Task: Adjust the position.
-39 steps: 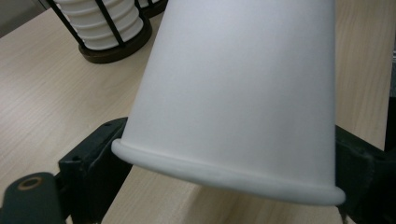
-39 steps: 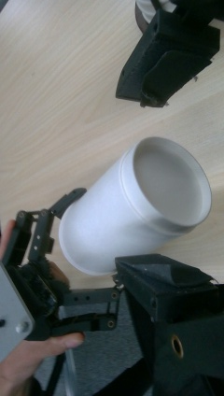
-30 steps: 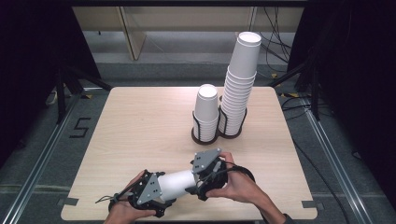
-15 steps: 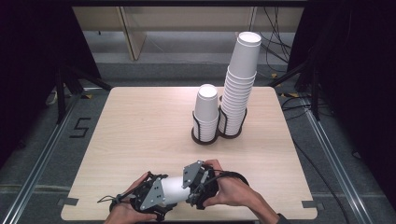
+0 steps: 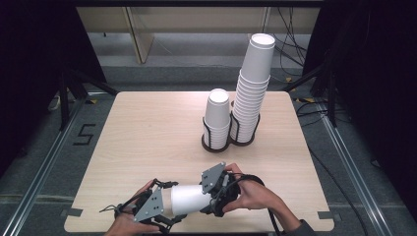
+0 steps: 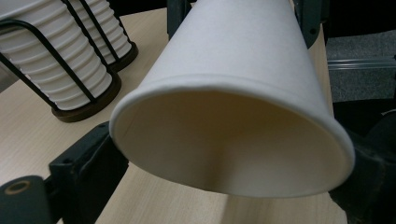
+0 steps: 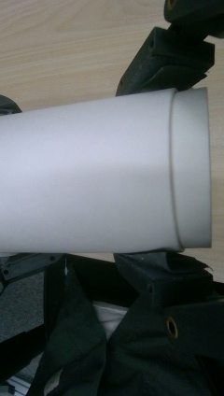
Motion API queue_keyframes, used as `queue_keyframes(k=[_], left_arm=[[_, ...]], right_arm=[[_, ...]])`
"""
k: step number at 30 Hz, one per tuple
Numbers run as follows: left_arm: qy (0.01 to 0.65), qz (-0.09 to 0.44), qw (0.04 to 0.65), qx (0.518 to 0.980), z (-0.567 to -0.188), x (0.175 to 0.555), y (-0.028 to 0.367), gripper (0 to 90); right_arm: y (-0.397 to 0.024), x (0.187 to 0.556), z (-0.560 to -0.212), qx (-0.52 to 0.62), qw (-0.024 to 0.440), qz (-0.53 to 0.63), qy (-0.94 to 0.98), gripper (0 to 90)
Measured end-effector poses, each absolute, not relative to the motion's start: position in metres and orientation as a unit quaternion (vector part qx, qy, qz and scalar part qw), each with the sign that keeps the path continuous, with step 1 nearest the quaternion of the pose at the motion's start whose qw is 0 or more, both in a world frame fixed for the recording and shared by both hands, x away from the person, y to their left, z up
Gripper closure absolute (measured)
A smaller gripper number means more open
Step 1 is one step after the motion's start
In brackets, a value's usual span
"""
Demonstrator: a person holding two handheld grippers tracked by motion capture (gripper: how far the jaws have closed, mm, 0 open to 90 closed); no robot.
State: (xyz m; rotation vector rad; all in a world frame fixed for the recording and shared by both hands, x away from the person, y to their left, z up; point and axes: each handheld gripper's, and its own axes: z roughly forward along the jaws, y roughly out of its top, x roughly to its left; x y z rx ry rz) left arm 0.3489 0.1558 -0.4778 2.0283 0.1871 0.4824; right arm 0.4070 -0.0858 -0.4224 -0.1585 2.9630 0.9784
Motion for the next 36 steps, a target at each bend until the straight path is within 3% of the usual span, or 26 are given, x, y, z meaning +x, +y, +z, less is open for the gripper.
queue_keyframes(k=[8,10,18,23,26,31,36], left_arm=[[0.077,0.197,0.484,0.849,-0.477,0.349,0.154,10.4],[0.095,0.194,0.480,0.850,-0.477,0.350,0.154,10.3],[0.097,0.188,0.466,0.859,-0.473,0.346,0.148,10.3],[0.090,0.184,0.470,0.859,-0.471,0.344,0.146,9.6],[0.105,0.167,0.515,0.834,-0.475,0.347,0.150,6.7],[0.148,0.141,0.579,0.789,-0.475,0.350,0.155,3.6],[0.172,0.113,0.603,0.771,-0.475,0.355,0.159,5.6]], right_arm=[[-0.085,0.407,-0.428,-0.045,0.003,0.307,0.951,23.0],[-0.083,0.401,-0.428,-0.013,0.038,0.286,0.957,17.8],[-0.067,0.392,-0.428,-0.061,0.100,0.248,0.962,17.3],[-0.062,0.387,-0.435,-0.073,0.098,0.225,0.967,22.3],[-0.064,0.391,-0.435,-0.090,0.094,0.238,0.963,23.0],[-0.076,0.401,-0.434,-0.065,0.036,0.305,0.949,22.8],[-0.089,0.410,-0.431,-0.047,0.018,0.352,0.935,22.8]])
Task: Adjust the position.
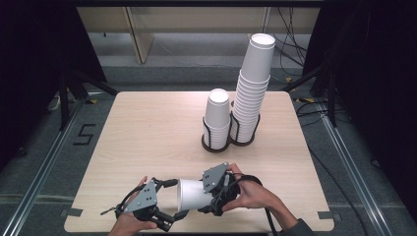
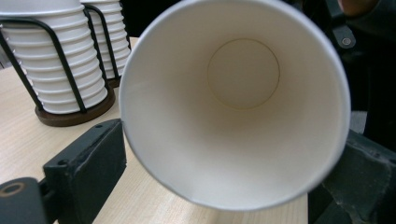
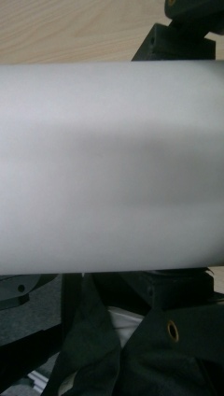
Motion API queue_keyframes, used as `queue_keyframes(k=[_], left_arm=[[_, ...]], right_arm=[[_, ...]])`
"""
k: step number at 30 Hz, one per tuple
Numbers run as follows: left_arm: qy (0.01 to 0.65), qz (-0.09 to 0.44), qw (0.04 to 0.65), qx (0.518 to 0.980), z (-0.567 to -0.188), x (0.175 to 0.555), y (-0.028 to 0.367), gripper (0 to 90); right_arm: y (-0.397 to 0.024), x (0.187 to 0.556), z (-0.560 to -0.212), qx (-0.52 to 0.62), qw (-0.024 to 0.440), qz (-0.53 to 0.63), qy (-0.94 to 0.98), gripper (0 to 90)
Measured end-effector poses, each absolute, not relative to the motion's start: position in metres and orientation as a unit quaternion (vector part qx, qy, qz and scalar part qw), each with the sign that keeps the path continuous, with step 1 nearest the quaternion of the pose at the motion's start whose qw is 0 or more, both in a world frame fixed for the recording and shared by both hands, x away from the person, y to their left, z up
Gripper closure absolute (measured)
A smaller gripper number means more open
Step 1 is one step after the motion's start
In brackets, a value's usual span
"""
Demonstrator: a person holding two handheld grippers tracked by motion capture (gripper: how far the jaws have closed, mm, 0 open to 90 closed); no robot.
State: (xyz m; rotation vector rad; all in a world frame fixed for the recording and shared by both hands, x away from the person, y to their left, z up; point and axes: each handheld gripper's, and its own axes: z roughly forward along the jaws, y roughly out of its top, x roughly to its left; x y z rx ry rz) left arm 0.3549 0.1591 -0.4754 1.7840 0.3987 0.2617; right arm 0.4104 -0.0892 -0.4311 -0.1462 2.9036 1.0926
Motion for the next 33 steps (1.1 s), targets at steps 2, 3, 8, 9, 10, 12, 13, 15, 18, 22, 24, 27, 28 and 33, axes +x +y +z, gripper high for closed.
queue_keyframes(k=[2,3,8,9,10,12,13,15,18,22,24,27,28,33], left_arm=[[0.186,0.102,0.605,0.768,-0.4753,0.3551,0.1592,4.7],[0.185,0.102,0.603,0.770,-0.4753,0.3550,0.1590,3.4],[0.178,0.100,0.607,0.768,-0.4763,0.3542,0.1554,1.8],[0.178,0.101,0.607,0.768,-0.4761,0.3536,0.1550,1.9],[0.178,0.102,0.605,0.769,-0.4754,0.3528,0.1550,2.0],[0.179,0.101,0.608,0.767,-0.4752,0.3523,0.1543,1.5],[0.178,0.101,0.612,0.764,-0.4747,0.3517,0.1535,1.6],[0.173,0.099,0.619,0.760,-0.4744,0.3514,0.1530,3.5],[0.173,0.097,0.624,0.756,-0.4741,0.3508,0.1529,4.1],[0.162,0.102,0.626,0.756,-0.4724,0.3503,0.1541,6.5],[0.159,0.103,0.624,0.758,-0.4720,0.3499,0.1540,7.6],[0.153,0.106,0.626,0.757,-0.4720,0.3495,0.1530,8.7],[0.154,0.107,0.620,0.762,-0.4711,0.3492,0.1540,9.0],[0.158,0.109,0.624,0.757,-0.4703,0.3500,0.1556,9.6]], right_arm=[[-0.0910,0.4119,-0.4310,-0.047,0.019,0.362,0.931,22.8],[-0.0911,0.4120,-0.4310,-0.050,0.018,0.366,0.929,22.8],[-0.0881,0.4083,-0.4306,-0.052,-0.001,0.380,0.923,22.8],[-0.0875,0.4078,-0.4307,-0.052,-0.004,0.382,0.923,22.7],[-0.0869,0.4075,-0.4308,-0.053,-0.002,0.383,0.922,22.8],[-0.0857,0.4066,-0.4309,-0.057,-0.005,0.387,0.920,22.7],[-0.0856,0.4061,-0.4308,-0.055,-0.004,0.386,0.921,22.7],[-0.0846,0.4060,-0.4313,-0.057,-0.008,0.389,0.919,22.7],[-0.0834,0.4057,-0.4335,-0.056,-0.013,0.389,0.919,22.6],[-0.0825,0.4057,-0.4360,-0.054,-0.021,0.389,0.919,22.8],[-0.0824,0.4058,-0.4370,-0.050,-0.023,0.392,0.918,22.9],[-0.0822,0.4056,-0.4378,-0.049,-0.026,0.387,0.920,22.6],[-0.0816,0.4053,-0.4394,-0.042,-0.025,0.383,0.922,21.7],[-0.0828,0.4063,-0.4400,-0.027,-0.012,0.370,0.928,17.2]])
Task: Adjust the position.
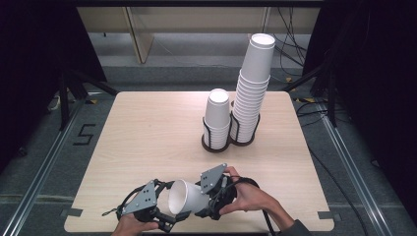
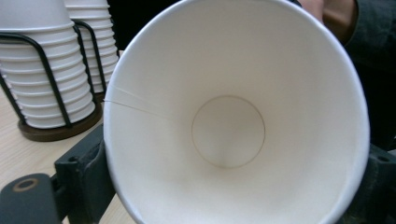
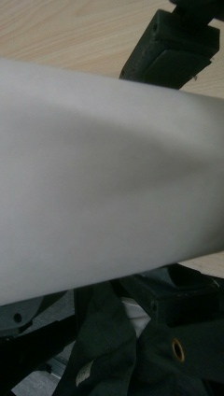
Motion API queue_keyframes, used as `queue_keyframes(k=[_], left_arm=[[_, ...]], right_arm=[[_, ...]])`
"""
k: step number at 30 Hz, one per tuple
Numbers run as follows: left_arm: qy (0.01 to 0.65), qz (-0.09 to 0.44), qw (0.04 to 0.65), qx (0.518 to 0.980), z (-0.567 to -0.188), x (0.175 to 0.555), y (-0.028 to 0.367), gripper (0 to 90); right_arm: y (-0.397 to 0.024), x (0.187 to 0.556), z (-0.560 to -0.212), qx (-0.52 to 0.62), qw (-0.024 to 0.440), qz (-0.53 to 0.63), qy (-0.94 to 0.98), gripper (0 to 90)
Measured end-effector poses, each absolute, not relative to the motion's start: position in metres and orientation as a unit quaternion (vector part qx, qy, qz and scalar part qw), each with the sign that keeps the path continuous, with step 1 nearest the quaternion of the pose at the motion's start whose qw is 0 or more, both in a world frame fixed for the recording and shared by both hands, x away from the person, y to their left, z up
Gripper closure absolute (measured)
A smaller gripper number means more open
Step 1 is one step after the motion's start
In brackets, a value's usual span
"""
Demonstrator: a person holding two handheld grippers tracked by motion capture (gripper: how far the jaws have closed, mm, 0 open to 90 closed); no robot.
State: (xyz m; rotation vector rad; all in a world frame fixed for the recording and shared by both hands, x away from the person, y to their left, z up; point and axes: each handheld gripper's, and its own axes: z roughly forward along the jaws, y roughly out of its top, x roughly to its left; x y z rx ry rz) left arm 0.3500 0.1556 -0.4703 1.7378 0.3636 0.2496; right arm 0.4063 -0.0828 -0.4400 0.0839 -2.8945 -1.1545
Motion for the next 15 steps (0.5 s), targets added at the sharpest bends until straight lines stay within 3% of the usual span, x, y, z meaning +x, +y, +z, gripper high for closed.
queue_keyframes(k=[1,7,11,15], left_arm=[[0.169,0.113,0.619,0.759,-0.4690,0.3496,0.1576,9.7],[0.170,0.113,0.620,0.758,-0.4694,0.3506,0.1564,9.8],[0.187,0.104,0.625,0.751,-0.4697,0.3508,0.1575,7.8],[0.225,0.093,0.657,0.713,-0.4723,0.3534,0.1554,3.4]], right_arm=[[-0.0851,0.4081,-0.4391,0.030,-0.004,-0.365,-0.930,18.0],[-0.0861,0.4068,-0.4399,0.026,-0.004,-0.364,-0.931,23.6],[-0.0859,0.4055,-0.4406,0.023,0.013,-0.372,-0.928,23.8],[-0.0891,0.4094,-0.4408,0.010,0.023,-0.412,-0.911,23.9]])
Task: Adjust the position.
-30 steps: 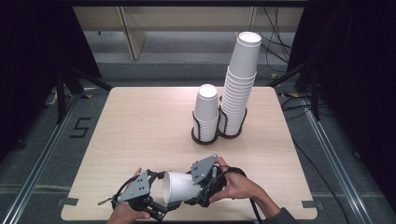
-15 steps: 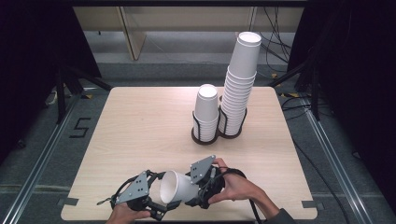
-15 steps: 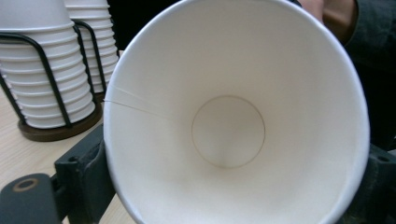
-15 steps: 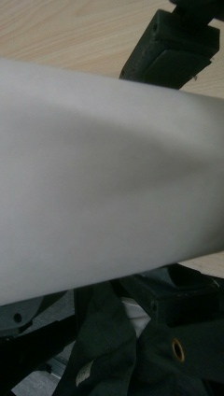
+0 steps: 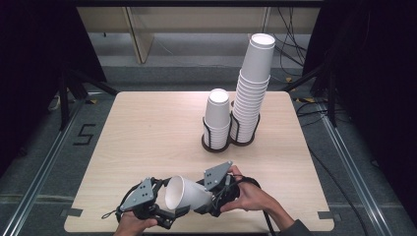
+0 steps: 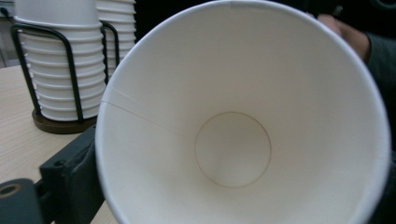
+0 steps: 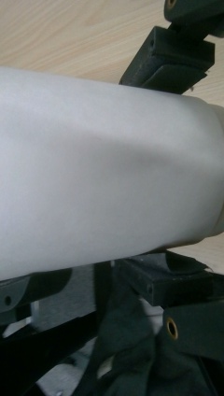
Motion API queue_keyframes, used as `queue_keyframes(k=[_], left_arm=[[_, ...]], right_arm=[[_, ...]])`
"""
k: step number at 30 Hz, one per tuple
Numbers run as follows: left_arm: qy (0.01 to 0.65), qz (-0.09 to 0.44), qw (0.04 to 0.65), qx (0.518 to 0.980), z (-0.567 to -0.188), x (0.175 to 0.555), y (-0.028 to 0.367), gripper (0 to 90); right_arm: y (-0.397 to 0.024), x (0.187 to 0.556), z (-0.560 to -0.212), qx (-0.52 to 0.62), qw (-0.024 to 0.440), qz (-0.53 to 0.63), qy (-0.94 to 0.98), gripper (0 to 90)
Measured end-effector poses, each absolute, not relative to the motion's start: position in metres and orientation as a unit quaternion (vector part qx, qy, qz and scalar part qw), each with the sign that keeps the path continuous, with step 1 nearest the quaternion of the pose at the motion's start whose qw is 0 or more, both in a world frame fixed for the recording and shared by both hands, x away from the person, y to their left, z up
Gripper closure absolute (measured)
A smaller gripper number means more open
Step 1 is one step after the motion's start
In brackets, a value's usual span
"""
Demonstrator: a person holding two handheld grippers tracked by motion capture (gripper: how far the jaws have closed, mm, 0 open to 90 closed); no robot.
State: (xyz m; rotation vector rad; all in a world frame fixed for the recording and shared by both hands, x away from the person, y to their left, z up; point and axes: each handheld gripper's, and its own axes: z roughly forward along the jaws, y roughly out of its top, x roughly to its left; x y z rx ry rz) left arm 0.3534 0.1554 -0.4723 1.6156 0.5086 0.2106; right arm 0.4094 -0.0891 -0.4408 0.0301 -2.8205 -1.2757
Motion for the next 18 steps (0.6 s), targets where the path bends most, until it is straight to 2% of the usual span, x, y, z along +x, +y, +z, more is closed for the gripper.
queue_keyframes(k=[7,10,18], left_arm=[[0.223,0.111,0.659,0.709,-0.4665,0.3480,0.1536,7.8],[0.216,0.109,0.658,0.713,-0.4672,0.3474,0.1530,13.4],[0.215,0.111,0.660,0.711,-0.4667,0.3486,0.1545,14.2]], right_arm=[[-0.0873,0.4109,-0.4435,0.001,0.042,-0.443,-0.895,23.7],[-0.0856,0.4096,-0.4450,-0.007,0.040,-0.438,-0.898,23.2],[-0.0848,0.4101,-0.4467,-0.026,0.036,-0.433,-0.900,19.5]])
